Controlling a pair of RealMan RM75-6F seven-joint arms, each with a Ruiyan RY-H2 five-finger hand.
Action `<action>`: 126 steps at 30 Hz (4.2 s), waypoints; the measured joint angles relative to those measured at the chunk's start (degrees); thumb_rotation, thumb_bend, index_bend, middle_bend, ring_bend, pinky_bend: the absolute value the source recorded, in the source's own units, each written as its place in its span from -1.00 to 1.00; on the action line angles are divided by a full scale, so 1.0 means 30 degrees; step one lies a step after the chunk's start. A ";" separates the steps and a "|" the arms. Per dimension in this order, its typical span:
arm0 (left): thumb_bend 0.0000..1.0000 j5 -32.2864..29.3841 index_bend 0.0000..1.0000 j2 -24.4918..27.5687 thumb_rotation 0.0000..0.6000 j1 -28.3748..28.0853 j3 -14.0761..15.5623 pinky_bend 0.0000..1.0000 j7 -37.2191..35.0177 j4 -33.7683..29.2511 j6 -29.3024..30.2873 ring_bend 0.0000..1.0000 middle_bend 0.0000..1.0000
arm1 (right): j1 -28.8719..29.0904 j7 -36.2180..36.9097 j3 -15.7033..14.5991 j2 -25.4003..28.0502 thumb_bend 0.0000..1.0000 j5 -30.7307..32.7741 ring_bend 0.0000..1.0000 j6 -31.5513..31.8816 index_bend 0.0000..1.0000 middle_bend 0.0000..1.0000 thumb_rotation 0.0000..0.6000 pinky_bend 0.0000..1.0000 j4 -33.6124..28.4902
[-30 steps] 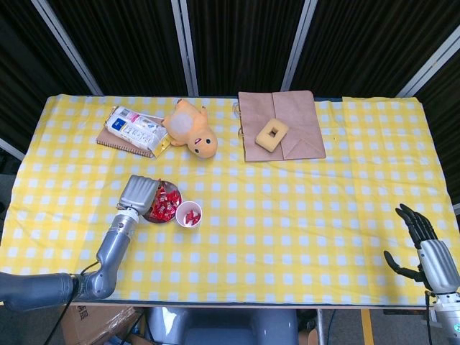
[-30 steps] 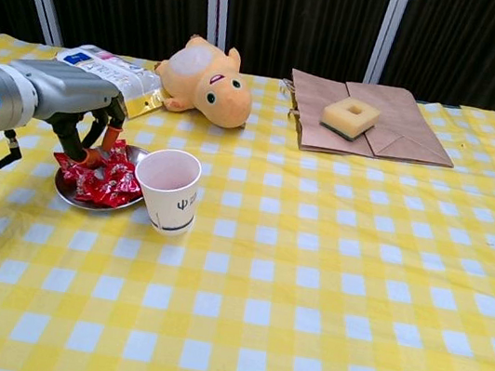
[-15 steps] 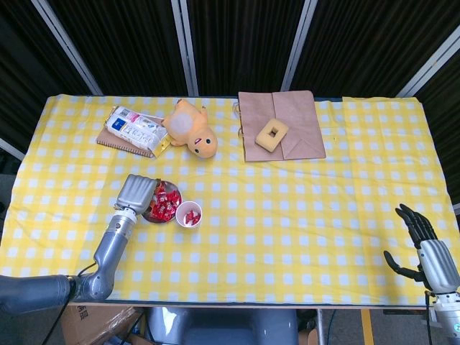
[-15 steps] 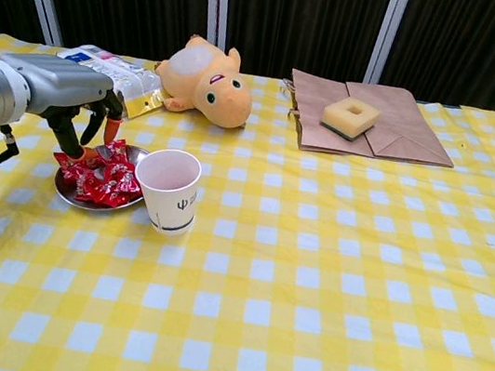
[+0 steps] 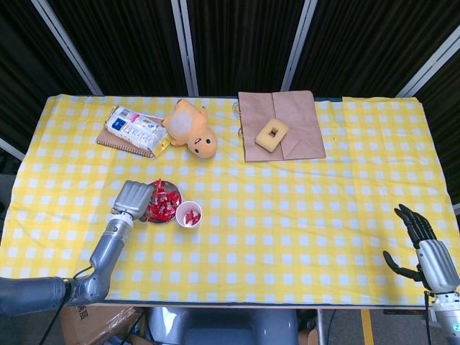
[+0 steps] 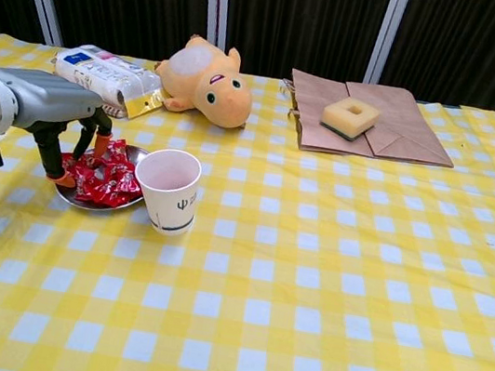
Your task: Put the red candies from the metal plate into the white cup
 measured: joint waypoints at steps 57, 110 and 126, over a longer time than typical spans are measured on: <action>-0.18 0.2768 -0.05 0.0070 1.00 -0.0584 -0.1346 0.85 -0.0657 -0.4121 0.1434 0.79 0.08 | -0.0011 0.0121 0.0013 0.0043 -0.15 -0.0054 -1.00 0.0104 -1.00 -1.00 1.00 -1.00 -0.0011; -0.51 -0.1097 -0.45 -0.1862 1.00 -0.1137 -0.0265 0.85 0.0239 0.1867 -0.0950 0.79 -0.35 | 0.0022 0.0242 0.0013 0.0095 -0.15 0.0019 -1.00 -0.0026 -1.00 -1.00 1.00 -1.00 -0.0048; -0.16 -0.0729 -0.07 -0.2054 1.00 -0.0892 0.0147 0.87 0.0364 0.2156 -0.0652 0.81 0.11 | 0.0021 0.0155 0.0022 0.0077 -0.15 0.0046 -1.00 -0.0053 -1.00 -1.00 1.00 -1.00 -0.0096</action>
